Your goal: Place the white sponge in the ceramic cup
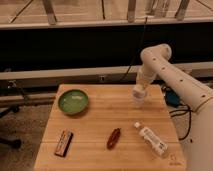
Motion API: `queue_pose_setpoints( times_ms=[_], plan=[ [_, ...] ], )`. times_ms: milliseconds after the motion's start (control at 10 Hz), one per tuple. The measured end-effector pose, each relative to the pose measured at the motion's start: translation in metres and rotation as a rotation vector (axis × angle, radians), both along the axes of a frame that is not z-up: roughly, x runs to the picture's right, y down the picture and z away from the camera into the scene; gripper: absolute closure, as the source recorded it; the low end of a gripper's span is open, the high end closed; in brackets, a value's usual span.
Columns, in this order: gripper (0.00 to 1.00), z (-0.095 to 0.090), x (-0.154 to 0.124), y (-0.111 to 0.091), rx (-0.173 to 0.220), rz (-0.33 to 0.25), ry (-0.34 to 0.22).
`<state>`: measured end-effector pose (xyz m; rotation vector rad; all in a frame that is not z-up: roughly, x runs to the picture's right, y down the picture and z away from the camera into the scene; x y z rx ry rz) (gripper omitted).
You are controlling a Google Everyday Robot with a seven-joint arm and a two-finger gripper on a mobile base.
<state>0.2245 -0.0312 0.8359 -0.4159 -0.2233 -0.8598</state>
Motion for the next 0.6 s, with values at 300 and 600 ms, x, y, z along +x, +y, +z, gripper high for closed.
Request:
queue_pose_setpoints(
  times_ms=[300, 600],
  plan=[
    [0.2, 0.0068, 0.0027, 0.004, -0.008, 0.017, 0.001],
    [0.2, 0.0063, 0.0038, 0.0035, -0.004, 0.032, -0.007]
  ],
)
